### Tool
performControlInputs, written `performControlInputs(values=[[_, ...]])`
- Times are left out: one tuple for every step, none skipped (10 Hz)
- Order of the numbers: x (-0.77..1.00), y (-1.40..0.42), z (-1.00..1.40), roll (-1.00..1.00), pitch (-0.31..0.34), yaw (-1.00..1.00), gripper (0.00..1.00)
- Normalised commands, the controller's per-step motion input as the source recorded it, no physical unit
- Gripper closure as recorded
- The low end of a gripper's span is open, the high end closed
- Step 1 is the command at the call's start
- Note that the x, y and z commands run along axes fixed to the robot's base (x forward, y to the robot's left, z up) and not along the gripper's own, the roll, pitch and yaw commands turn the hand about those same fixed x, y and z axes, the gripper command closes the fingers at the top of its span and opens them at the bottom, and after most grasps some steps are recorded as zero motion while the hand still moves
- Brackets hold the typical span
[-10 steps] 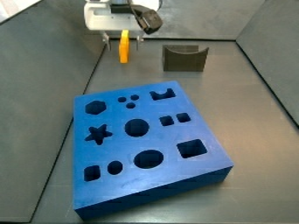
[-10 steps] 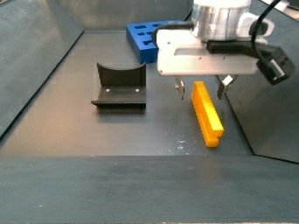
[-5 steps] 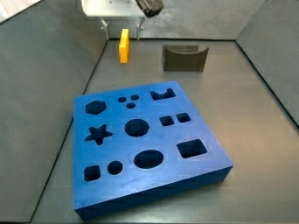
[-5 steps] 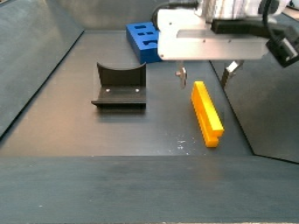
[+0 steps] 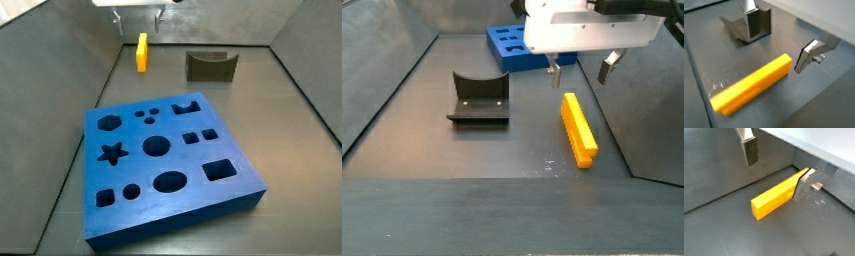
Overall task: Pick up the double-square object. Move up. Rotate the double-square object. Place the double-square object on the fixture. Regrasp the double-square object. Move to above the board. Insert the double-square object.
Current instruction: Rotate the double-square object.
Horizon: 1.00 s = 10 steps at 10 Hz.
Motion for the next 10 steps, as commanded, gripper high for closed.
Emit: performControlInputs(values=[[0.03, 0.01, -0.24, 0.00, -0.001, 1.00, 0.00], [0.04, 0.00, -0.20, 0.00, -0.002, 1.00, 0.00], [0.04, 0.00, -0.10, 0.00, -0.004, 1.00, 0.00], [0.03, 0.00, -0.07, 0.00, -0.005, 1.00, 0.00], [0.03, 0.00, -0.05, 0.00, -0.006, 1.00, 0.00], [0.03, 0.00, -0.05, 0.00, -0.006, 1.00, 0.00], [0.04, 0.00, -0.05, 0.00, -0.006, 1.00, 0.00], [0.04, 0.00, -0.04, 0.00, -0.007, 1.00, 0.00], [0.04, 0.00, -0.04, 0.00, -0.007, 1.00, 0.00], [0.04, 0.00, -0.04, 0.00, -0.007, 1.00, 0.00]])
